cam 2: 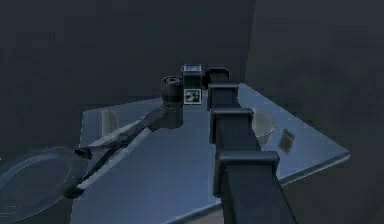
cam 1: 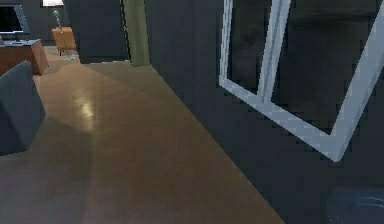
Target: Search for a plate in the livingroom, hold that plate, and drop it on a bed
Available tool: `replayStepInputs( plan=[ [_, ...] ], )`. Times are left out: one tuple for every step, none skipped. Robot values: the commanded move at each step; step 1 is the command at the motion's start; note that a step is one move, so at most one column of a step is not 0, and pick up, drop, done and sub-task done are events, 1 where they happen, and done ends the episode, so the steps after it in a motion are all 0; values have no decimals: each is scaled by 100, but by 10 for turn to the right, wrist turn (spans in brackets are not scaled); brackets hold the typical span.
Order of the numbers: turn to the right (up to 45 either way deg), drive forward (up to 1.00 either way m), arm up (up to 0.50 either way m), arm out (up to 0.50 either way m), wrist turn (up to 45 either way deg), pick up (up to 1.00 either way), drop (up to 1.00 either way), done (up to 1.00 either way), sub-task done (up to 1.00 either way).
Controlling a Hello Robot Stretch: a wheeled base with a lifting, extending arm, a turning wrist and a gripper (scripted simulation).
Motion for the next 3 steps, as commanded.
replayStepInputs(
  plan=[
    [0,0,0,0,-240,0,0,0,0],
    [0,0,0,-24,0,0,0,0,0],
    [-390,0,0,0,0,0,0,0,0]
  ],
)
